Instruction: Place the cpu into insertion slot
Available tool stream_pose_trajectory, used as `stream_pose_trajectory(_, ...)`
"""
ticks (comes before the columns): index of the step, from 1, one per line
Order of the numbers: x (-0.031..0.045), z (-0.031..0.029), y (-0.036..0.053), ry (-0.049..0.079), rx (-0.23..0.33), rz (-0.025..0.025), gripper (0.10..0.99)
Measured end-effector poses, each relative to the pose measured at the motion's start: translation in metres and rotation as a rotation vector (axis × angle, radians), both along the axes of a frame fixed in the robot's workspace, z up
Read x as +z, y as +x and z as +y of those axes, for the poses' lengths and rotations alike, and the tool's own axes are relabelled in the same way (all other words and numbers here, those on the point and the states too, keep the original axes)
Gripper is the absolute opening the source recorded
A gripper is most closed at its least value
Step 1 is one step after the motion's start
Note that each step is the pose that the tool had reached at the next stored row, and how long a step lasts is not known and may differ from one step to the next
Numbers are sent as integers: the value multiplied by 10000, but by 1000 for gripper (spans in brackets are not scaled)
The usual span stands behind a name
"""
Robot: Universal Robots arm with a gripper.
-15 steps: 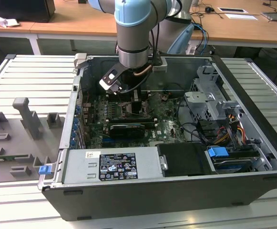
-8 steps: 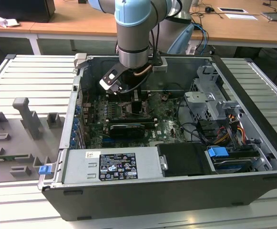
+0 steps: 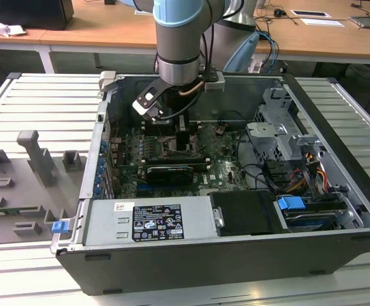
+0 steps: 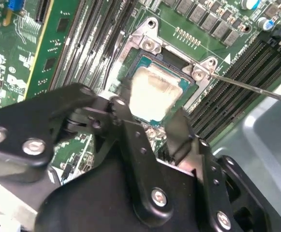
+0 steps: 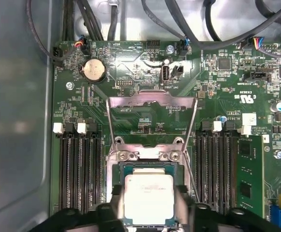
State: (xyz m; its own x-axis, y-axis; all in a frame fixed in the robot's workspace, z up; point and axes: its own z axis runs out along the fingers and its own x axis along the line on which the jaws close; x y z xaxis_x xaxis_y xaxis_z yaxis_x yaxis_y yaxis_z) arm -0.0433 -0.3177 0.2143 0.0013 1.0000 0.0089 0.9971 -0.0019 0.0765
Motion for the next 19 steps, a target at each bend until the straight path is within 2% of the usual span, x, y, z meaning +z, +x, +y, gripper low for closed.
stream_pose_trajectory(5, 38, 0, 12, -11, -2, 40, 278)
stream_pose_trajectory(6, 46, 0, 13, -10, -1, 40, 157)
stream_pose_trajectory(7, 52, 0, 13, -10, 0, 40, 157)
stream_pose_trajectory(8, 60, 0, 13, -10, 0, 40, 106)
stream_pose_trajectory(19, 92, 0, 13, -12, 0, 41, 106)
